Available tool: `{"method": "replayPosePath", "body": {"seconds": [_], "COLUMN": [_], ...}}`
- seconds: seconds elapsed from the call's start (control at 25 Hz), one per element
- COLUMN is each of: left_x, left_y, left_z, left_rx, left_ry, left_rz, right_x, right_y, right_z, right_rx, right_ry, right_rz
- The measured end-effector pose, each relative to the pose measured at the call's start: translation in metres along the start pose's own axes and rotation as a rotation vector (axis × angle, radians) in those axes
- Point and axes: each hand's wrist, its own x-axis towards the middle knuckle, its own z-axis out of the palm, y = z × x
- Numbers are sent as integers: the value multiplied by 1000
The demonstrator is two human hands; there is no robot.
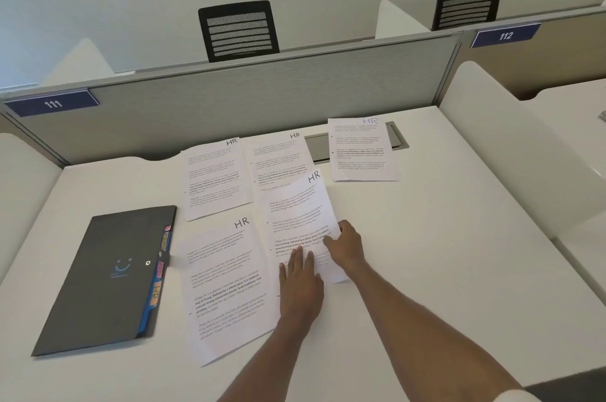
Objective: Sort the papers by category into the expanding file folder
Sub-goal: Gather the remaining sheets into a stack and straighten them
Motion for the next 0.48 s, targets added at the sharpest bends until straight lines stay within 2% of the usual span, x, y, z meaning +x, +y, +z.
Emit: {"method": "replayPosePath", "body": {"seconds": [0.2, 0.36, 0.48], "left_x": [4, 27, 56], "left_y": [1, -3, -10], "left_z": [-8, -31, -39], "left_rx": [-59, -268, -431], "left_ry": [80, 199, 223], "left_rz": [-8, -187, -341], "right_x": [12, 18, 28], "right_y": [15, 28, 30], "right_z": [-5, -28, -50], "right_rx": [-78, 96, 204], "right_ry": [60, 48, 16], "right_rz": [19, -1, 13]}}
